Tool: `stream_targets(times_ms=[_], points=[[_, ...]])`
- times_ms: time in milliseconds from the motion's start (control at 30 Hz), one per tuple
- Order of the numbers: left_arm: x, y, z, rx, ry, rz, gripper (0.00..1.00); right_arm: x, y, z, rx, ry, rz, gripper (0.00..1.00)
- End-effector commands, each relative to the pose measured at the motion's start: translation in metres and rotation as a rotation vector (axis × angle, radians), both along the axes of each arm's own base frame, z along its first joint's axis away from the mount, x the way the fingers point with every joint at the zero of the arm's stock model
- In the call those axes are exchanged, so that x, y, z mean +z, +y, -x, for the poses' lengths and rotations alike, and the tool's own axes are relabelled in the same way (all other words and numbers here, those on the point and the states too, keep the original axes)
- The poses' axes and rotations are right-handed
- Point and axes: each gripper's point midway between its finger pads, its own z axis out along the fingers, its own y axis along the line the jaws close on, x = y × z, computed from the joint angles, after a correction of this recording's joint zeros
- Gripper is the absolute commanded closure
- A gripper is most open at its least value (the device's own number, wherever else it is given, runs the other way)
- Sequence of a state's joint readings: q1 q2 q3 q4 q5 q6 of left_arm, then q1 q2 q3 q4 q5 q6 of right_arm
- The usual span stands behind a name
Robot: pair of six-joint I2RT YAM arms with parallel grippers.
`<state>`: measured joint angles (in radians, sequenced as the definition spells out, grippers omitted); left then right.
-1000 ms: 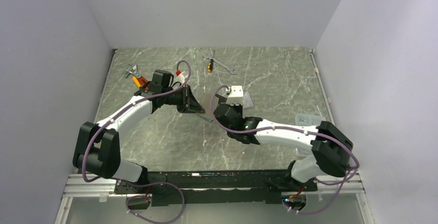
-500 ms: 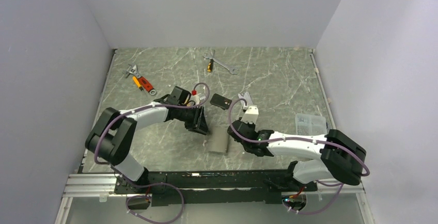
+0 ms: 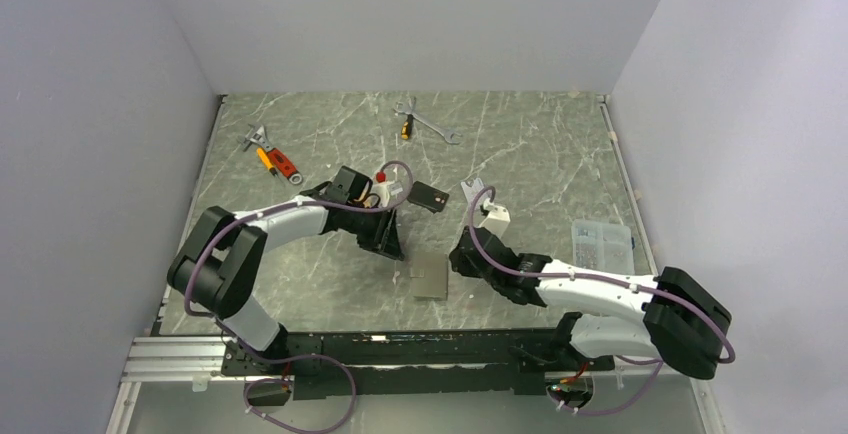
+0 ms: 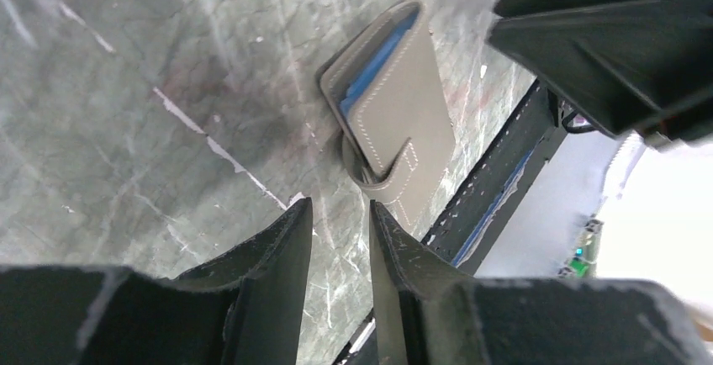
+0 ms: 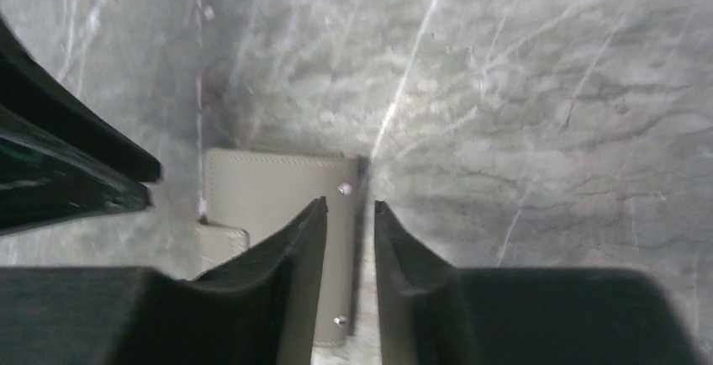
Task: Put the credit cards into the card holder
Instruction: Open the card holder at the center of the board, then turn over the card holder at the center of the board.
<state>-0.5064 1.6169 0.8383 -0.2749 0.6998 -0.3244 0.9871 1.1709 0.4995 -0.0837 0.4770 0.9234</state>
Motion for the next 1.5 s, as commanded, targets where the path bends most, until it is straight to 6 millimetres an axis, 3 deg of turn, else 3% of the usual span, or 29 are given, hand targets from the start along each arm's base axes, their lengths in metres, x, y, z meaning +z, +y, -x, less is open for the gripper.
stream_targets(times_ms=[0,100,267,500,600,833,1033,1133,1200,1367,1400,1467], points=[[0.020,-0.005,-0.007,-0.108,-0.195,0.016,0.64,-0.005,0.024,0.019,0.123,0.120,-0.273,0.64],[0.023,-0.009,-0.006,-0.157,-0.274,0.010,0.63,-0.012,0.024,0.025,0.156,0.173,-0.333,0.57],[0.025,-0.026,-0.003,-0.238,-0.385,-0.014,0.63,-0.019,0.034,0.032,0.205,0.225,-0.398,0.55],[-0.008,-0.025,-0.007,-0.277,-0.424,-0.161,0.66,-0.028,0.040,0.037,0.225,0.277,-0.456,0.54],[-0.022,-0.016,-0.009,-0.316,-0.471,-0.233,0.68,-0.024,0.041,0.036,0.241,0.263,-0.488,0.54],[-0.040,-0.006,0.000,-0.325,-0.465,-0.294,0.70,0.008,0.060,0.025,0.320,0.192,-0.561,0.55],[-0.042,-0.010,0.007,-0.315,-0.415,-0.264,0.71,0.005,0.075,0.020,0.352,0.218,-0.555,0.58],[-0.031,-0.015,0.010,-0.316,-0.408,-0.220,0.71,-0.003,0.072,0.016,0.328,0.220,-0.502,0.69],[-0.016,-0.016,0.004,-0.301,-0.412,-0.188,0.68,0.002,0.066,0.009,0.308,0.196,-0.432,0.82],[0.053,-0.008,-0.032,-0.220,-0.440,-0.098,0.55,0.030,0.023,-0.014,0.225,0.091,-0.127,0.99],[0.068,-0.003,-0.040,-0.202,-0.447,-0.085,0.51,0.033,0.014,-0.014,0.219,0.093,-0.055,1.00],[0.093,0.009,-0.050,-0.172,-0.438,-0.049,0.18,0.039,0.003,-0.014,0.214,0.096,0.071,1.00]])
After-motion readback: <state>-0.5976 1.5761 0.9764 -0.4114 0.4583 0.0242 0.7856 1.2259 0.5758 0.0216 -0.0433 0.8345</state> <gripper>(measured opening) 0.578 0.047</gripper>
